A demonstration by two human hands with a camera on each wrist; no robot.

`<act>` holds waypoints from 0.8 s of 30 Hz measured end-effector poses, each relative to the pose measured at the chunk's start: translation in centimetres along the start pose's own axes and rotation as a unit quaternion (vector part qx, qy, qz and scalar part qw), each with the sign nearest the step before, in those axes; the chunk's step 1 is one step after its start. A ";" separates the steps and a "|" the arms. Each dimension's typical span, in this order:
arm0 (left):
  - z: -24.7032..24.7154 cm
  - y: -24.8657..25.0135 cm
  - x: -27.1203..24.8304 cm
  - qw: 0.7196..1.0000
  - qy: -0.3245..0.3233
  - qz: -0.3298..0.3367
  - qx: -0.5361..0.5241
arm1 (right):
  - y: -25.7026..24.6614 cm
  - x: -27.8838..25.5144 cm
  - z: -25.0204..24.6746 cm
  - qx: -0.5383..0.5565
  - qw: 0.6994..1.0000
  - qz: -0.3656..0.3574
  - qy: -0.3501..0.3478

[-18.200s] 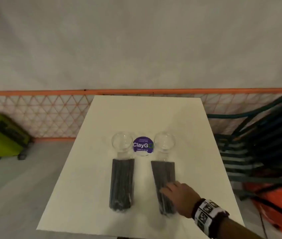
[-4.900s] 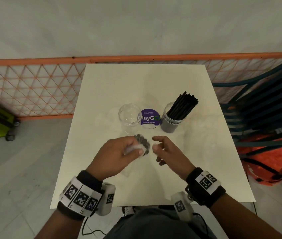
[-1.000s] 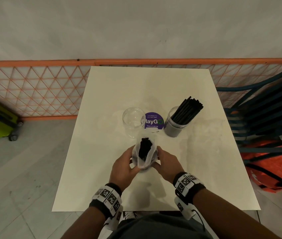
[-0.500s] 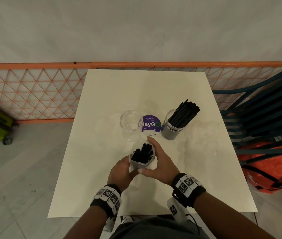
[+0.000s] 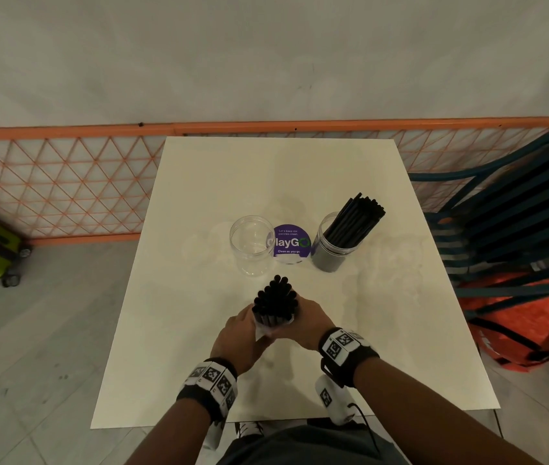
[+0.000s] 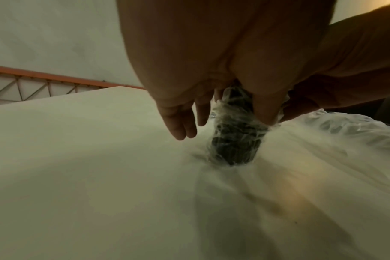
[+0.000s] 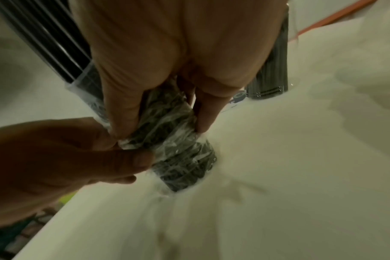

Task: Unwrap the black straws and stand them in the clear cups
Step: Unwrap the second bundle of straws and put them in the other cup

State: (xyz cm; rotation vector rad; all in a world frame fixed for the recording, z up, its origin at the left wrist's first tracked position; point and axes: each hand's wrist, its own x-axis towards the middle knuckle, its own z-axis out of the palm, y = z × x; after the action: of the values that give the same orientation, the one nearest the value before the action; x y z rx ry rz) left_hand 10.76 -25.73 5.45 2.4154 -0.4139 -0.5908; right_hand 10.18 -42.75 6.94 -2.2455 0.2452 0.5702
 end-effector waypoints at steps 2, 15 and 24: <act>0.1 0.1 0.3 0.999 -0.017 0.001 -0.043 | 0.3 0.6 0.4 -0.018 1.000 0.011 -0.008; -0.8 0.8 0.3 0.946 -0.052 -0.009 -0.321 | -1.4 -2.1 -1.8 0.198 0.977 -0.070 -0.045; -3.4 2.3 -2.0 0.802 -0.065 -0.008 -0.594 | -4.8 -5.2 -5.8 -0.175 0.977 -0.118 -0.043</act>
State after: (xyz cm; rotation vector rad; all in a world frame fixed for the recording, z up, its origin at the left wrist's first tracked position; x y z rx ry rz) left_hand 10.41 -24.93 9.97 1.1631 -0.0109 -0.7221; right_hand 9.20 -43.90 15.98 -2.5312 -0.1793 0.6180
